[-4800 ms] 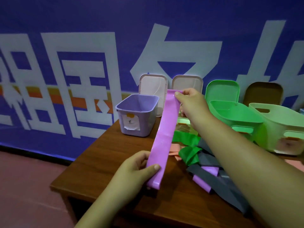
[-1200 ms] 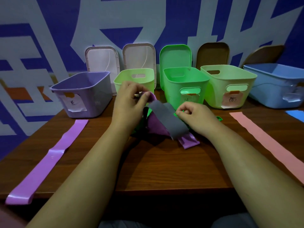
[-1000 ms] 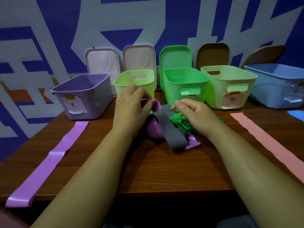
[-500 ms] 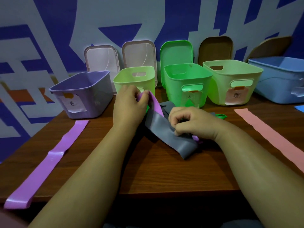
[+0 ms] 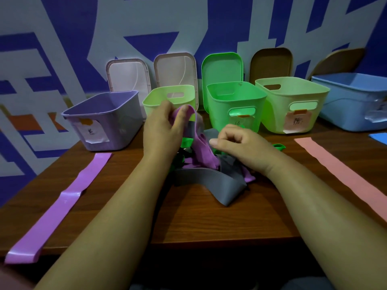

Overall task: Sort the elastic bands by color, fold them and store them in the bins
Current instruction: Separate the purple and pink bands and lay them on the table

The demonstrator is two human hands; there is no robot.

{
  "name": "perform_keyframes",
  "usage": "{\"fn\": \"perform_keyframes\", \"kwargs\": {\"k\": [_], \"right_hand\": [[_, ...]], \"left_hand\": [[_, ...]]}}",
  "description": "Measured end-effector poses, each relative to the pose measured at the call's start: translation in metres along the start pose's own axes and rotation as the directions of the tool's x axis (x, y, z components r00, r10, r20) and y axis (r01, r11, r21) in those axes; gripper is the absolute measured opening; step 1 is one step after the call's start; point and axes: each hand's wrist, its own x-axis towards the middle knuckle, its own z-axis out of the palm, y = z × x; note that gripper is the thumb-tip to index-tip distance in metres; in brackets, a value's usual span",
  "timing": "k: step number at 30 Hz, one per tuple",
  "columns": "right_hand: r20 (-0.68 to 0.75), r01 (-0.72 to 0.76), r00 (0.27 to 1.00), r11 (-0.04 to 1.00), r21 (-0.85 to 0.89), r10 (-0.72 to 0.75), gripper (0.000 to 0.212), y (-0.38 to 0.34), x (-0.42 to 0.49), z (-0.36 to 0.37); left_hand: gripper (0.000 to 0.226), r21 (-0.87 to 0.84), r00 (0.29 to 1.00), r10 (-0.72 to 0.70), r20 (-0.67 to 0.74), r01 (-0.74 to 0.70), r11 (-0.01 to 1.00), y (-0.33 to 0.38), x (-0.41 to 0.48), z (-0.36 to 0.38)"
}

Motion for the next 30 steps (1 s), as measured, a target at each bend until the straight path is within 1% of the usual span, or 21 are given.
{"fn": "perform_keyframes", "kwargs": {"k": [2, 4, 6, 8, 11, 12, 14, 16, 17, 18, 20, 22, 24, 27, 30], "right_hand": [[-0.031, -0.046, 0.998, 0.999, 0.02, 0.047, 0.037, -0.002, -0.002, 0.0], [-0.019, -0.068, 0.998, 0.998, -0.017, 0.068, 0.029, -0.002, -0.002, 0.001], [-0.004, -0.07, 0.998, 0.995, -0.065, 0.07, 0.02, 0.0, 0.001, 0.003], [0.011, -0.084, 0.996, 0.993, -0.085, 0.085, 0.02, 0.0, 0.003, 0.005], [0.017, -0.11, 0.994, 0.993, -0.043, 0.111, 0.03, 0.003, 0.004, 0.006], [0.01, -0.11, 0.994, 0.993, -0.04, 0.11, 0.029, 0.005, 0.004, 0.006], [-0.002, -0.117, 0.993, 0.992, -0.04, 0.117, 0.02, 0.01, 0.006, 0.006], [0.002, -0.119, 0.993, 0.993, -0.028, 0.119, 0.014, 0.014, 0.008, 0.006], [0.005, -0.117, 0.993, 0.993, -0.02, 0.117, 0.014, 0.014, 0.008, 0.006], [0.005, -0.112, 0.994, 0.994, -0.011, 0.112, 0.014, 0.015, 0.009, 0.006], [0.001, -0.109, 0.994, 0.994, -0.002, 0.109, 0.013, 0.014, 0.009, 0.005], [0.001, -0.116, 0.993, 0.993, 0.0, 0.116, 0.014, 0.014, 0.009, 0.005], [-0.003, -0.123, 0.992, 0.992, 0.017, 0.123, 0.013, 0.016, 0.01, 0.005], [0.003, -0.147, 0.989, 0.988, 0.042, 0.147, 0.014, 0.018, 0.009, 0.006], [-0.003, -0.154, 0.988, 0.988, 0.023, 0.154, 0.015, 0.018, 0.009, 0.006]], "left_hand": [[0.042, -0.023, 0.996, 0.053, 0.064, -0.052, 0.998, 0.006, -0.004, 0.002], [0.041, -0.011, 0.984, 0.102, 0.148, -0.101, 0.995, 0.008, -0.007, 0.004], [0.034, -0.051, 0.964, 0.106, 0.245, -0.097, 0.994, 0.011, -0.01, 0.005], [0.029, -0.08, 0.946, 0.105, 0.306, -0.085, 0.993, 0.012, -0.012, 0.005], [0.024, -0.086, 0.934, 0.135, 0.332, -0.112, 0.99, 0.012, -0.013, 0.004], [0.021, -0.081, 0.929, 0.138, 0.343, -0.117, 0.99, 0.012, -0.013, 0.004], [0.015, -0.048, 0.918, 0.132, 0.373, -0.123, 0.991, 0.011, -0.012, 0.005], [0.029, -0.012, 0.914, 0.119, 0.389, -0.124, 0.992, 0.009, -0.012, 0.005], [0.035, 0.03, 0.915, 0.135, 0.38, -0.158, 0.987, 0.008, -0.012, 0.005], [0.037, 0.094, 0.918, 0.16, 0.362, -0.207, 0.974, 0.006, -0.011, 0.005], [0.029, 0.169, 0.929, 0.195, 0.314, -0.256, 0.952, 0.005, -0.012, 0.002], [0.013, 0.104, 0.927, 0.19, 0.324, -0.234, 0.967, 0.004, -0.012, -0.002], [0.005, 0.037, 0.889, 0.195, 0.413, -0.23, 0.972, 0.004, -0.014, -0.004], [0.009, -0.008, 0.839, 0.197, 0.508, -0.224, 0.975, 0.007, -0.018, -0.005], [0.011, -0.032, 0.817, 0.172, 0.55, -0.185, 0.982, 0.009, -0.019, -0.006]]}}
